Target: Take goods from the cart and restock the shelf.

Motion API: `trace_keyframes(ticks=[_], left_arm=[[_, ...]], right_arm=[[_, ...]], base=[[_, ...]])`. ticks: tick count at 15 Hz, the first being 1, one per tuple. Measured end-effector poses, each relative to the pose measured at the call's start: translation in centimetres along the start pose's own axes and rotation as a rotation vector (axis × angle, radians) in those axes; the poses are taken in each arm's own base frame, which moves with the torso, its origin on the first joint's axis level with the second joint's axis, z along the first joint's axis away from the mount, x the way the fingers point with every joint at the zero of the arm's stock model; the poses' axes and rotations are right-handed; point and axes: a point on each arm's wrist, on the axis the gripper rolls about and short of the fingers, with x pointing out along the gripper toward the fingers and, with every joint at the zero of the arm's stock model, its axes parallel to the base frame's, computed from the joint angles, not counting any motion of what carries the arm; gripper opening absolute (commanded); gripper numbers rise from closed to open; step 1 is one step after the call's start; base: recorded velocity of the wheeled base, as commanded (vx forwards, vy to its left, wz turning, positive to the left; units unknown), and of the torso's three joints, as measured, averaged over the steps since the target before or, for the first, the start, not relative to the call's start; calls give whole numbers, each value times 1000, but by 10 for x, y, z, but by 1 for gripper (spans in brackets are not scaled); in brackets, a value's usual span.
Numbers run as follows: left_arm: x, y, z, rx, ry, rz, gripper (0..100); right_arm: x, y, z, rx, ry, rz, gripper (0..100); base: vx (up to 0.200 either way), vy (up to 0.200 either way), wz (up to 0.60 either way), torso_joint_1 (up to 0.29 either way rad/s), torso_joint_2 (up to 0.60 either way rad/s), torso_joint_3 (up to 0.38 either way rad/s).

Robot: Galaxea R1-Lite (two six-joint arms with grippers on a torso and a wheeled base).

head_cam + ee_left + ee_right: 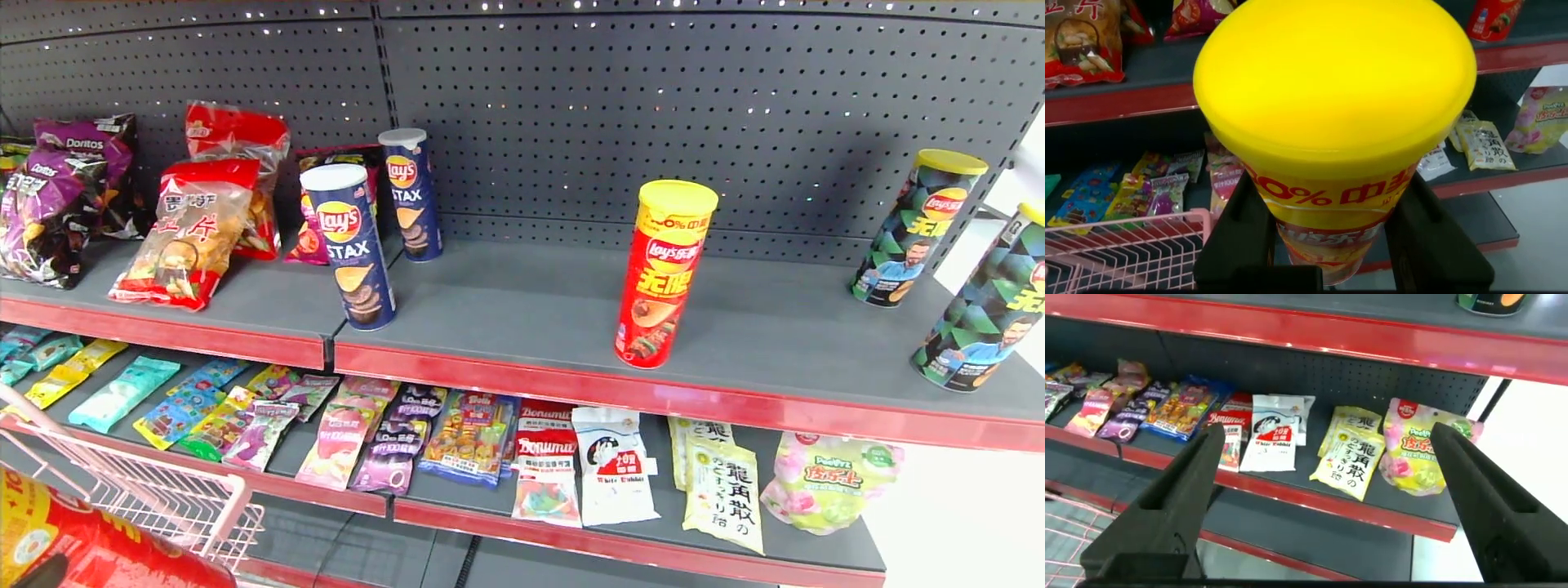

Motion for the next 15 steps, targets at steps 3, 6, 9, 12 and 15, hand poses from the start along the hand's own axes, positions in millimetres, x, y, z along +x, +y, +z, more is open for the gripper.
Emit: trace_keyframes(ticks=[3, 6, 9, 12, 15], left_arm=[[2, 1, 1, -3, 8, -2, 0], [2, 1, 1, -3, 14, 15, 0], [2, 1, 2, 4, 11, 18, 0], [1, 2, 8, 24, -7, 30, 0], [-1, 2, 17, 42, -35, 41, 0]], right_arm=[[0, 0, 0, 0, 0, 0, 100], [0, 0, 0, -1, 0, -1, 100], [0, 0, 0, -1, 1, -1, 100], [0, 0, 0, -1, 1, 0, 100], [0, 0, 0, -1, 2, 0, 100]], base=[[0, 0, -600, 7, 2, 5], [0, 0, 0, 0, 0, 0], [0, 0, 0, 0, 0, 0], [0, 0, 0, 0, 0, 0], [0, 0, 0, 0, 0, 0]])
